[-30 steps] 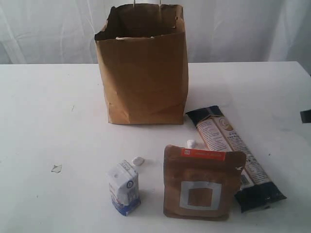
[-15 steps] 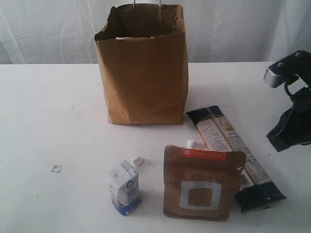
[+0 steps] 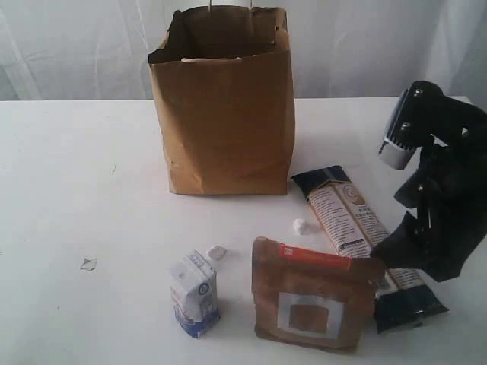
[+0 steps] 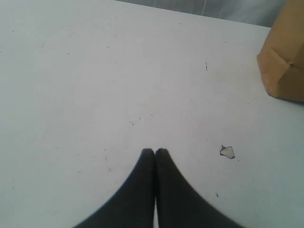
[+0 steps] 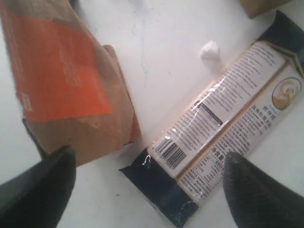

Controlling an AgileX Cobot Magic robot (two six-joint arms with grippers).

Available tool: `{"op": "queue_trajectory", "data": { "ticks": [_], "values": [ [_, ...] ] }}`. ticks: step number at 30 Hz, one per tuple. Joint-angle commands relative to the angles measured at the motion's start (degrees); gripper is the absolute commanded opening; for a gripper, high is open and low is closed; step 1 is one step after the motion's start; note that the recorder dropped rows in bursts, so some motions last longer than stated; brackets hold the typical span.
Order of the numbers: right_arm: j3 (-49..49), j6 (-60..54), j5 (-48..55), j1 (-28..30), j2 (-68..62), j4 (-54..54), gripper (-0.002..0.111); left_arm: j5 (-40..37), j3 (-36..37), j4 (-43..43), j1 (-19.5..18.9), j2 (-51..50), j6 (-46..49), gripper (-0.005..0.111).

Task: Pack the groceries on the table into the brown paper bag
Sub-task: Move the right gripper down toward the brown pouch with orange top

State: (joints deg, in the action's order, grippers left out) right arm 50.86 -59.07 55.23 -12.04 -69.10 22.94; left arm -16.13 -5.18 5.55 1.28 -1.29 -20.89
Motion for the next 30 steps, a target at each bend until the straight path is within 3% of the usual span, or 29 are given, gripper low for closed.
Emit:
{"op": "queue_trajectory", "data": {
  "ticks": [1, 8, 12, 16, 21, 30],
  "values": [
    [0.5, -1.24, 2.17, -4.15, 2.02, 1.37, 0.084, 0.06, 0.5, -0.36, -0.26, 0.2, 0.02, 0.0],
    [2.27, -6.95, -0.73, -6.23, 6.86, -1.97, 0.084, 0.06, 0.5, -0.36, -0.26, 0.2, 0.13, 0.0],
    [4.35, 0.5, -1.05, -6.23, 9.72, 5.88, 0.084, 0.06, 0.5, -0.36, -0.26, 0.2, 0.13, 0.0],
    [0.26, 5.2, -0.67, -6.23, 7.32, 16.06, 0.084, 0.06, 0.5, -0.36, -0.26, 0.2, 0.13, 0.0],
    [-5.1, 5.2, -2.2, -6.23, 1.22, 16.63, 0.084, 0.06, 0.5, -0.36, -0.26, 0.2, 0.13, 0.0],
    [-5.2, 5.2, -4.67, -6.23, -5.8, 13.3, 0.084, 0.06, 0.5, -0.36, -0.26, 0.2, 0.13, 0.0]
  ]
}}
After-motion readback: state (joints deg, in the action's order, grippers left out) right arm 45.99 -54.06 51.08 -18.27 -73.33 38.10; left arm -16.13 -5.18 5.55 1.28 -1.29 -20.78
